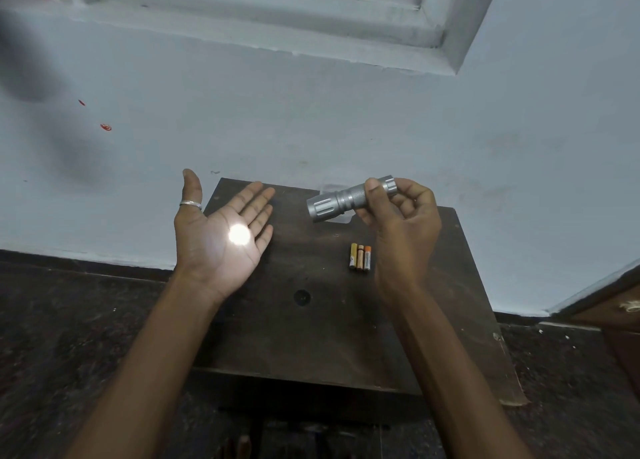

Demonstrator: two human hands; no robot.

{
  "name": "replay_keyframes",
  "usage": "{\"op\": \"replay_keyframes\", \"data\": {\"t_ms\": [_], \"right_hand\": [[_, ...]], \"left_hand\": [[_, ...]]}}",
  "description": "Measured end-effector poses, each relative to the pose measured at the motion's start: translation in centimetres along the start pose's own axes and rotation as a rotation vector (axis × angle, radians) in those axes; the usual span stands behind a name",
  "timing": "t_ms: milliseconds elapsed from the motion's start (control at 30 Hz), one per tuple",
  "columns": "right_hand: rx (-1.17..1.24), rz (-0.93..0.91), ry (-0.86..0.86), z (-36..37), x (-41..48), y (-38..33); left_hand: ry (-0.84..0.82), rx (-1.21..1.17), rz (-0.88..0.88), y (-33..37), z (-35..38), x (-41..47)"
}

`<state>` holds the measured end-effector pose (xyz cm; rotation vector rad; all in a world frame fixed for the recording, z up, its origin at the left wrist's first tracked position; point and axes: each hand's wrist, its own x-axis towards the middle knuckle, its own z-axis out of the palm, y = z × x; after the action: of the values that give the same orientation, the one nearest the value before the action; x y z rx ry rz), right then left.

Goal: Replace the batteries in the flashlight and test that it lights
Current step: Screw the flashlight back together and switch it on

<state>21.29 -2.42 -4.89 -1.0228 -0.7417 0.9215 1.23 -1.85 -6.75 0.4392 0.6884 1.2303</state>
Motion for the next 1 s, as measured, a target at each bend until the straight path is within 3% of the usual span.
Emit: {"op": "replay_keyframes", "data": {"t_ms": [367,800,867,1000], "right_hand": [[-0.148,-0.145,-0.137,1.8,-2.0,-0.2],[-0.082,-0.009,-0.133,1.6,-1.7,0.0],[-0.078,0.017,-0.136,1.6,-1.6,0.1],[-0.182,0.013,-0.132,1.6,-1.4,0.6]], "left_hand": [[-0.053,-0.103,0.036,0.0,-0.1,-0.1],[-0.03,-0.077,0.034,0.1,-0.3,-0.1],[0.027,0.014,0.02,-0.1,-0.1,0.0],[0.149,0.476,0.121,-0.8,1.1,-0.2]]}}
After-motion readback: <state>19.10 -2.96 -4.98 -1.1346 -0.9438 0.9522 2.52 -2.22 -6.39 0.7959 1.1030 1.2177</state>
